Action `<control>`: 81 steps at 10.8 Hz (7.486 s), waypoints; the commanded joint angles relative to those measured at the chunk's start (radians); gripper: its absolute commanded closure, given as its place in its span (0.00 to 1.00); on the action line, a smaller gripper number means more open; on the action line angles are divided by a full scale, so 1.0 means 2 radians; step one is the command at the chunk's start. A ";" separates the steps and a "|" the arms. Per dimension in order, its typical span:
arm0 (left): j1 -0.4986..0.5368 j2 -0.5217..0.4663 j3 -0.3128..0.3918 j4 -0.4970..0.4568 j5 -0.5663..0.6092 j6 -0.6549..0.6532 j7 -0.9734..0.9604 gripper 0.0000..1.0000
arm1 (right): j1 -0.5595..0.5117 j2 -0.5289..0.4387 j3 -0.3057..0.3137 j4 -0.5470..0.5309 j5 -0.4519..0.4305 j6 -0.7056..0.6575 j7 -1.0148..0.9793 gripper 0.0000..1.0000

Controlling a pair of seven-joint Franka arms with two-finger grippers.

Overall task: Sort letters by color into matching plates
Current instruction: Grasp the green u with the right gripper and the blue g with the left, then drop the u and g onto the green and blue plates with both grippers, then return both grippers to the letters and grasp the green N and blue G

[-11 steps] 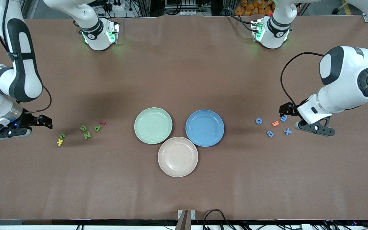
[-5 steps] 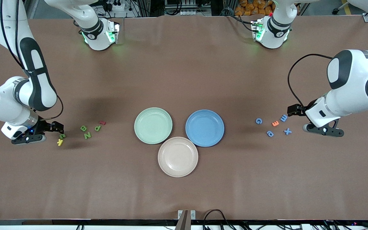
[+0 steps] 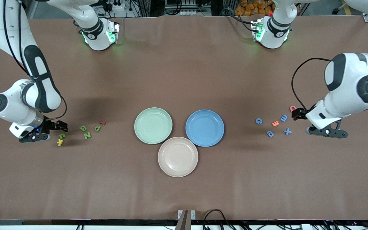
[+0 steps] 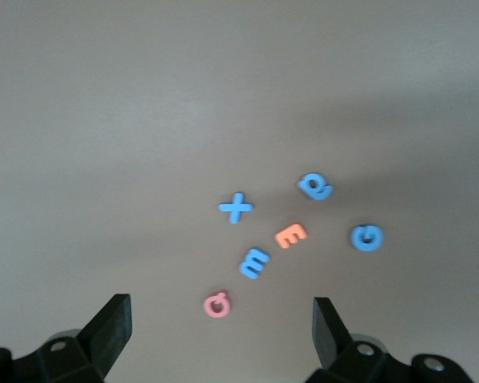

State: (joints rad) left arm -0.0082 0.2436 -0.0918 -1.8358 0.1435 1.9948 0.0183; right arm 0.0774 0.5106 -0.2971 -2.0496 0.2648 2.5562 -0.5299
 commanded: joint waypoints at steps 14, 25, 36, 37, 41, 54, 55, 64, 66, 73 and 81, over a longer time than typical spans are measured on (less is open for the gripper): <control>-0.079 0.100 0.074 -0.009 -0.094 0.158 -0.454 0.00 | -0.021 0.035 0.028 -0.001 0.007 0.060 0.002 0.44; -0.102 0.164 0.076 -0.035 -0.090 0.223 -0.531 0.00 | -0.022 0.036 0.033 0.002 0.010 0.070 0.010 0.75; -0.107 0.188 0.073 -0.047 -0.093 0.294 -0.549 0.00 | -0.012 -0.024 0.044 0.007 0.009 -0.016 0.114 0.78; -0.107 0.187 0.072 -0.050 -0.094 0.297 -0.550 0.00 | 0.003 -0.027 0.045 0.007 0.009 -0.017 0.156 0.78; -0.106 0.175 0.067 -0.062 -0.095 0.299 -0.551 0.00 | 0.059 -0.031 0.058 0.013 0.008 -0.017 0.329 0.77; -0.106 0.154 0.066 -0.082 -0.092 0.297 -0.561 1.00 | 0.210 -0.030 0.086 0.051 0.004 -0.063 0.684 0.74; -0.106 0.149 0.065 -0.082 -0.088 0.296 -0.555 1.00 | 0.219 -0.028 0.086 0.054 0.004 -0.064 0.703 0.74; -0.121 0.100 -0.042 -0.065 -0.089 0.225 -0.603 1.00 | 0.240 -0.006 0.104 0.084 0.003 -0.063 0.769 0.00; -0.152 0.120 -0.042 -0.046 -0.092 0.225 -0.642 1.00 | 0.234 -0.009 0.103 0.084 -0.018 -0.085 0.724 0.00; -0.219 0.187 -0.019 0.034 -0.088 0.239 -0.719 0.16 | 0.147 -0.010 0.071 0.084 -0.046 -0.108 0.468 0.00; -0.215 0.170 -0.009 0.030 -0.087 0.241 -0.676 0.00 | 0.067 0.006 0.073 0.081 -0.114 -0.095 0.228 0.00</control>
State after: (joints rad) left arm -0.4291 0.6036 -0.1197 -1.7743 -0.0249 2.4736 -1.3549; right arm 0.2304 0.5084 -0.1654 -1.8953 0.0810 2.3523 0.1205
